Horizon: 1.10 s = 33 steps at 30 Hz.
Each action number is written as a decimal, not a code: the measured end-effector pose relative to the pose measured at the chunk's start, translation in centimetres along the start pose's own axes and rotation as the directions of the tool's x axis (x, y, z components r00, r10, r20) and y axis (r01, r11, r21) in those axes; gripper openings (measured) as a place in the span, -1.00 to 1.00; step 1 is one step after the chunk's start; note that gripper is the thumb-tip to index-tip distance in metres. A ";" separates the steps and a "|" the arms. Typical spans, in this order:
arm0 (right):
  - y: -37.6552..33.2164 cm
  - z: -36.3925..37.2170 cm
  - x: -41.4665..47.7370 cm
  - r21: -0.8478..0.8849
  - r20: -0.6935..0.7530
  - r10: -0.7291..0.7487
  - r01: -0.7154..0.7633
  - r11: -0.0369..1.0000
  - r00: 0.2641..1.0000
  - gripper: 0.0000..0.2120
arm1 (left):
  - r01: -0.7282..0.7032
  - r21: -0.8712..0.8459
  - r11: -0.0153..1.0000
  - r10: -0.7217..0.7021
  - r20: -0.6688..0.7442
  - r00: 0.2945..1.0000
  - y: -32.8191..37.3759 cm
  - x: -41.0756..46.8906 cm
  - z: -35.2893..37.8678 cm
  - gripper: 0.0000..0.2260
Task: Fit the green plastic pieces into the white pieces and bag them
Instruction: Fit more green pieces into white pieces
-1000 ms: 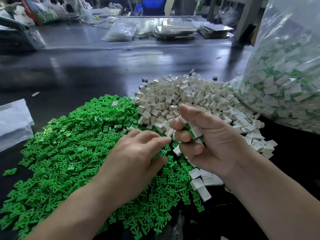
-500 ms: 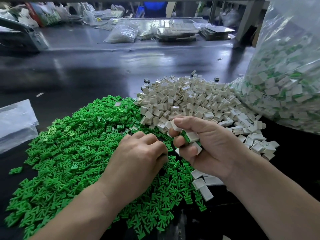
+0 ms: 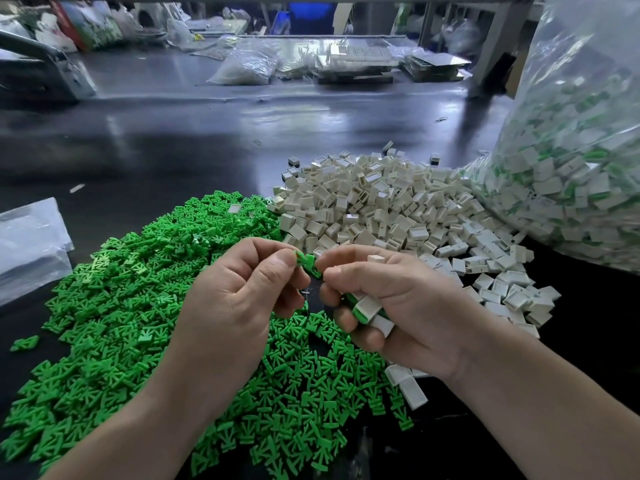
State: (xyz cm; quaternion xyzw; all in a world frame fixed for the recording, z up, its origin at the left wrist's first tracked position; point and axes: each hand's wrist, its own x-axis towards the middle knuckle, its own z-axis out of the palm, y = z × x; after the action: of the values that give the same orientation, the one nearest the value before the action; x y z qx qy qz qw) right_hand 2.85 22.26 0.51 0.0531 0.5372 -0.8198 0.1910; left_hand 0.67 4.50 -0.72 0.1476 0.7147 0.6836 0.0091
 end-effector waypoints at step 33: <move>0.9 0.6 -0.5 -0.415 0.012 -0.264 0.246 0.876 0.964 -0.89 | -0.002 0.160 0.987 -0.003 0.030 1.000 0.7 -0.8 0.1 -0.84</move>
State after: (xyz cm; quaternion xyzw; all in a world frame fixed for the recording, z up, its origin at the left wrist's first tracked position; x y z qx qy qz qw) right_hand 3.67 21.55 0.09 -0.0413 0.7046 -0.7043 0.0762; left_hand 1.61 4.47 -0.18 0.1579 0.7672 0.6216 0.0084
